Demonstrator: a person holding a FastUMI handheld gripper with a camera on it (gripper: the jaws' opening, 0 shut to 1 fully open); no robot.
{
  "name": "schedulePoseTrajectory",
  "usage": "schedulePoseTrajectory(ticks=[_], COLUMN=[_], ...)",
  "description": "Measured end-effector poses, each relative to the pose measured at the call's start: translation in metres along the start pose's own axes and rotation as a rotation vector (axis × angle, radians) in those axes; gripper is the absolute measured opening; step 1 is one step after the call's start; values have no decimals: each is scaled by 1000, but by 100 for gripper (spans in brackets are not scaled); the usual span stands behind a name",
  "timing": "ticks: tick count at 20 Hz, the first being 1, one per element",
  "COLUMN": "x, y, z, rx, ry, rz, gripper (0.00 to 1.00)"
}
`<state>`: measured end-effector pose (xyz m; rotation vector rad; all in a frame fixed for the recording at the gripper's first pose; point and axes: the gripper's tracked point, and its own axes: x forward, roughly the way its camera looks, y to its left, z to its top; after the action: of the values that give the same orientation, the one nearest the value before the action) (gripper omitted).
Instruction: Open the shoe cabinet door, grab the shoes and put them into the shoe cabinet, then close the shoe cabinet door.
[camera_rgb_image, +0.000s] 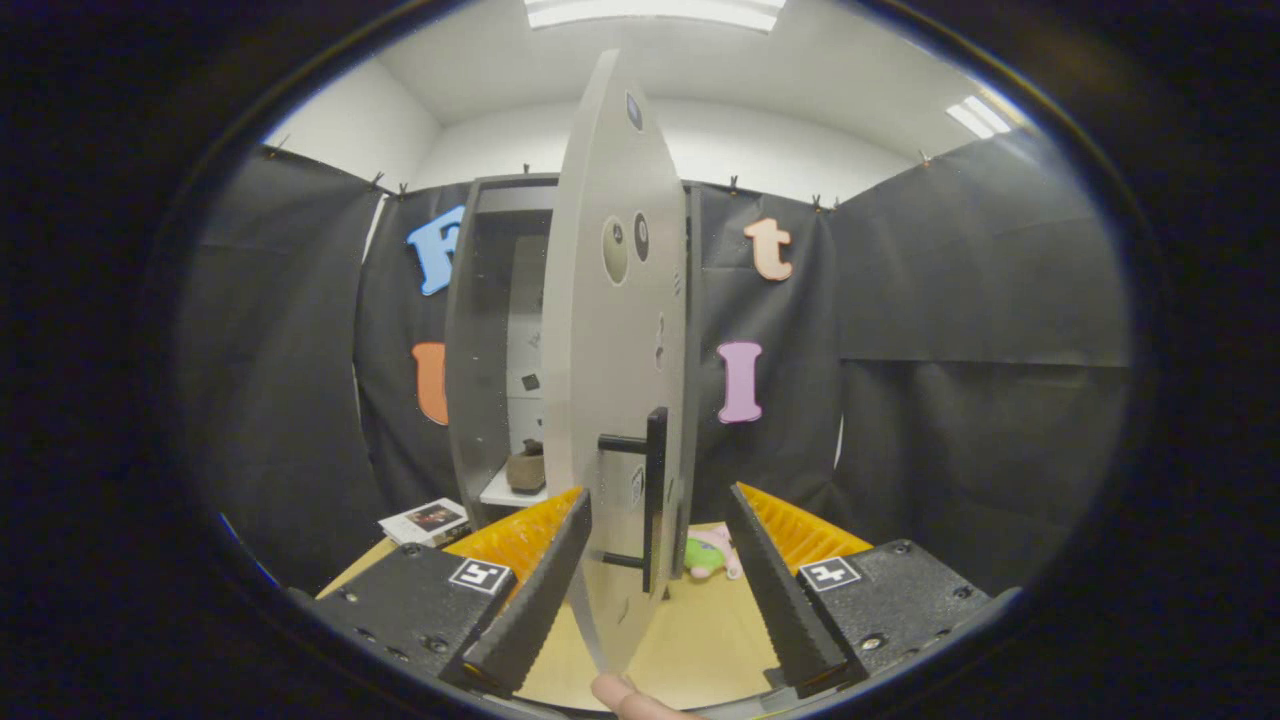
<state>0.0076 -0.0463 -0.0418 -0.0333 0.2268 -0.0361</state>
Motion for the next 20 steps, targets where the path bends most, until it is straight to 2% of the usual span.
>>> schedulePoseTrajectory(ticks=[5, 8, 11, 13, 20], x=[22, 50, 70, 77, 58], y=[52, 83, 119, 117, 105], z=[0, -3, -10, -16, -20], rx=[16, 16, 5, 3, 11], ry=[15, 35, 46, 46, 23], rz=[44, 23, 65, 49, 83], gripper=[93, 94, 94, 98, 98])
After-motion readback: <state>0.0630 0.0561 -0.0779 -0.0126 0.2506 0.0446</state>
